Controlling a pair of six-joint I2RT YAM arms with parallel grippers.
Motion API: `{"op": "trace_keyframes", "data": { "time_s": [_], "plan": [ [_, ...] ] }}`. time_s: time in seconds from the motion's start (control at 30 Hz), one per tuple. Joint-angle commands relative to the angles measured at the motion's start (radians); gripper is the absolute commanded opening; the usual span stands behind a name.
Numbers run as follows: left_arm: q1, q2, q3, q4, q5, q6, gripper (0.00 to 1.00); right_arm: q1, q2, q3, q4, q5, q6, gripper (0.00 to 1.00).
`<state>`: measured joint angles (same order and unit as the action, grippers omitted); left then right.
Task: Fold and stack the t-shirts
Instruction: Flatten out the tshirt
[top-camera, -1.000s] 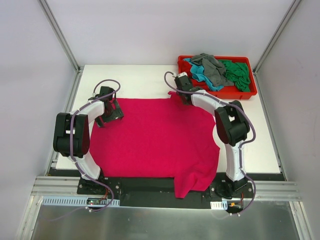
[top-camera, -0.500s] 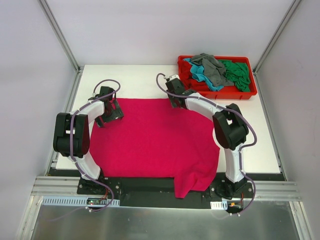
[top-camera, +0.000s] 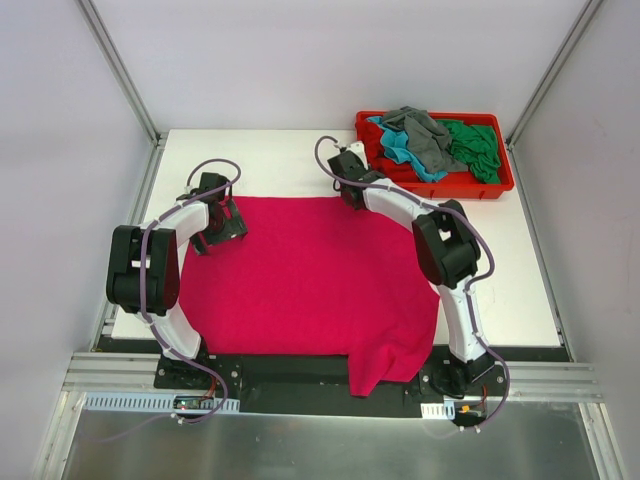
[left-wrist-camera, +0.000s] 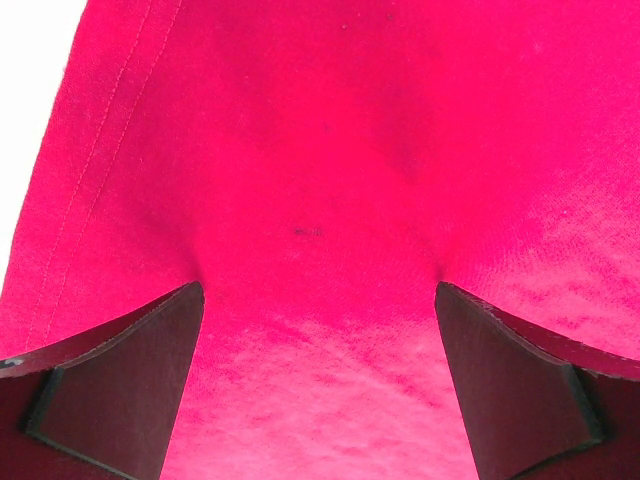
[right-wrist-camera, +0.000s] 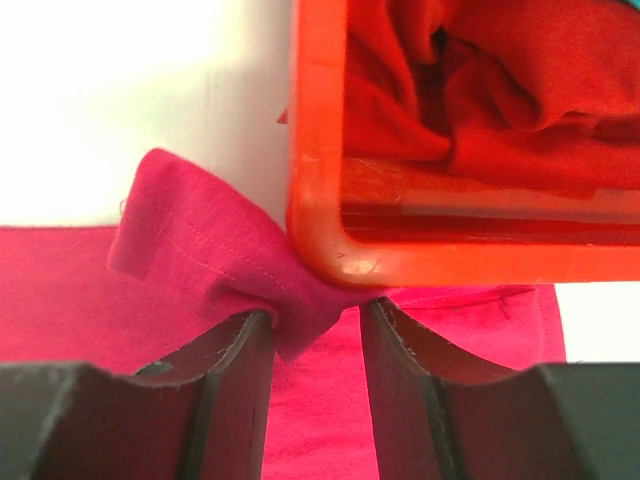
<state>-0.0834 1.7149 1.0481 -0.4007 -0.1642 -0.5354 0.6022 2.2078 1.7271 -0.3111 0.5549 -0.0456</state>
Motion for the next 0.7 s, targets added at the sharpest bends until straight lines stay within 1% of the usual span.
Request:
{"op": "trace_keyframes", "data": {
  "time_s": [0.0, 0.03, 0.13, 0.2, 0.27, 0.3, 0.47, 0.6, 0.67],
  "plan": [
    [0.010, -0.014, 0.015, -0.003, 0.002, 0.000, 0.99, -0.010, -0.011, 0.028, -0.025, 0.085, 0.006, 0.39],
    [0.010, -0.014, 0.015, -0.003, 0.000, 0.000, 0.99, -0.012, -0.019, 0.022, -0.025, 0.089, -0.002, 0.38],
    [0.010, -0.012, 0.018, -0.003, 0.003, 0.000, 0.99, -0.013, -0.039, -0.001, -0.010, 0.112, -0.043, 0.27],
    [0.010, -0.012, 0.021, -0.004, 0.003, 0.002, 0.99, -0.022, -0.045, -0.003, 0.000, 0.094, -0.072, 0.21],
    [0.010, -0.015, 0.023, -0.006, 0.002, 0.003, 0.99, -0.027, -0.053, 0.006, -0.016, 0.067, -0.106, 0.09],
    [0.010, -0.018, 0.023, -0.004, 0.000, 0.005, 0.99, -0.027, -0.057, 0.008, -0.020, 0.053, -0.128, 0.01],
    [0.013, -0.038, 0.038, -0.006, 0.011, 0.009, 0.99, -0.032, -0.111, 0.017, -0.114, -0.079, -0.247, 0.00],
    [0.017, -0.067, 0.087, -0.020, 0.040, 0.025, 0.99, -0.032, -0.146, 0.049, -0.196, -0.125, -0.388, 0.00],
    [0.020, -0.081, 0.121, -0.035, 0.032, 0.034, 0.99, -0.030, -0.149, 0.095, -0.244, -0.136, -0.459, 0.00]
  ]
}}
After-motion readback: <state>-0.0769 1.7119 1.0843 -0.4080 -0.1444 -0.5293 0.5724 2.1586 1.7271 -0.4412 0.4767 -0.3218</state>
